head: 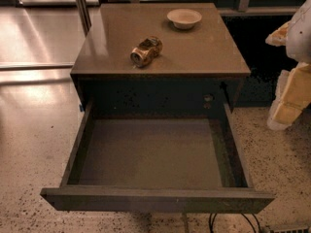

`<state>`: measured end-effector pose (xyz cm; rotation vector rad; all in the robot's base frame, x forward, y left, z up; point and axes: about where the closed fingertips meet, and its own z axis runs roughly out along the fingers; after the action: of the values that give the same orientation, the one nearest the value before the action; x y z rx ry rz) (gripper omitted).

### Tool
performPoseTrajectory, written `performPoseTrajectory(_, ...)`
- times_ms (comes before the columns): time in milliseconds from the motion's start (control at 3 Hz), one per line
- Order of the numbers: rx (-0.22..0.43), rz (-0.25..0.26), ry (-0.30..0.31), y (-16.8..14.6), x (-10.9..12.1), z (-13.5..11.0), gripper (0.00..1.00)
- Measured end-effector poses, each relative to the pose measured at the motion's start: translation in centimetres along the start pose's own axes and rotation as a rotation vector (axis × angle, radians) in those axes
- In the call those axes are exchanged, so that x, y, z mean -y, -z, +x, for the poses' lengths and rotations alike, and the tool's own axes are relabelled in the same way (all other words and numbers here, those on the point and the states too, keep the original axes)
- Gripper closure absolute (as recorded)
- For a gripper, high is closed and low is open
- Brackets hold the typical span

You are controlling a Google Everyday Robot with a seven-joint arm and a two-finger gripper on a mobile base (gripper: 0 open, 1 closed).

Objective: Close top drawer

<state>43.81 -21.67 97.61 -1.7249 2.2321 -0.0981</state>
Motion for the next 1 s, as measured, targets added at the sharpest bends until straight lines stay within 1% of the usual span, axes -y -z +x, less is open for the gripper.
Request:
performPoseTrajectory(333, 0.000, 0.000, 0.000, 0.0, 0.0, 0.0, 0.00)
performPoseTrajectory(667, 0.015, -0.014, -0.019, -2.0, -1.4, 0.4, 0.00)
performPoseTrajectory(1000, 0.056, -0.068, -0.067, -6.3, -4.7, 1.3, 0.00)
